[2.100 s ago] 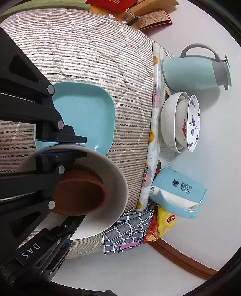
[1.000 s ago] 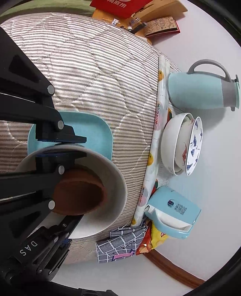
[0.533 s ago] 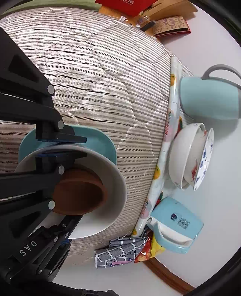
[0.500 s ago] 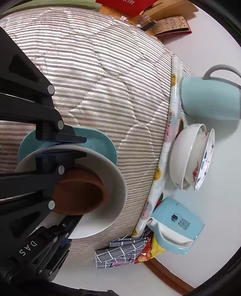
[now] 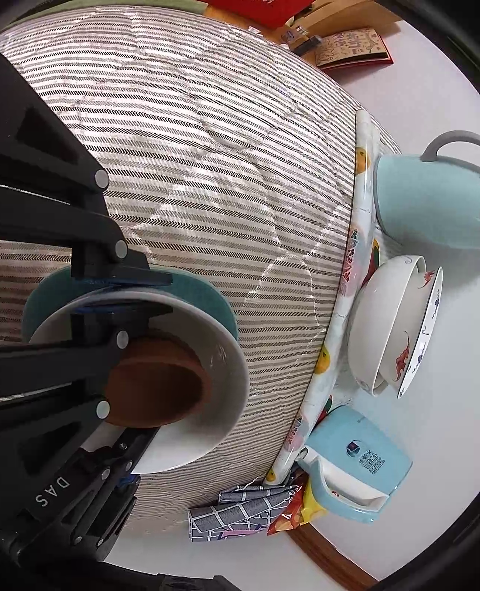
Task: Organize plates and bowls
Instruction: 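Lift the white bowl and carry it over the light-blue plate stack, then lower the white bowl onto the light-blue plate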
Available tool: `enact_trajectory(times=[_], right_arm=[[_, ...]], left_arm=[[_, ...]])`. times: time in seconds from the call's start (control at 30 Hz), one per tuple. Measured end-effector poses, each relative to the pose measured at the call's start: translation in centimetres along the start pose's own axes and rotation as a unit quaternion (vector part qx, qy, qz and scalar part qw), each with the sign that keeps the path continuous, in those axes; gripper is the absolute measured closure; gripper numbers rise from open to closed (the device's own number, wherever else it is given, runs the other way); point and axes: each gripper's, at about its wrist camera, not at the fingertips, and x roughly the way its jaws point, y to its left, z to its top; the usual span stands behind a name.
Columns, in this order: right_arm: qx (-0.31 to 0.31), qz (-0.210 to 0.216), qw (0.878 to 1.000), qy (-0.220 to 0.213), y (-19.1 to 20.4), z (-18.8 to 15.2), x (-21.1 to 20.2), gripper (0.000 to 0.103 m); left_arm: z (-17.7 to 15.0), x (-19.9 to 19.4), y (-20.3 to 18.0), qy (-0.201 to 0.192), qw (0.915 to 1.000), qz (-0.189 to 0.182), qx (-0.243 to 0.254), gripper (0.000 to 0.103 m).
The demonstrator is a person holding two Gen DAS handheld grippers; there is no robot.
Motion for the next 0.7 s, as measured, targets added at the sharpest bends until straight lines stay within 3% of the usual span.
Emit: enact_trajectory(times=[0.3, 0.7], right_arm=[[-0.008, 0.010, 1.000, 0.000, -0.4, 0.1, 0.2, 0.086], [-0.016, 0.014, 1.000, -0.003, -0.4, -0.4, -1.2, 0.078]], left_arm=[[-0.2, 0.0, 0.5, -0.001, 0.9998, -0.016, -0.010, 0.091], [-0.4, -0.9, -0.2, -0.004, 0.9999, 0.009, 0.013, 0.091]])
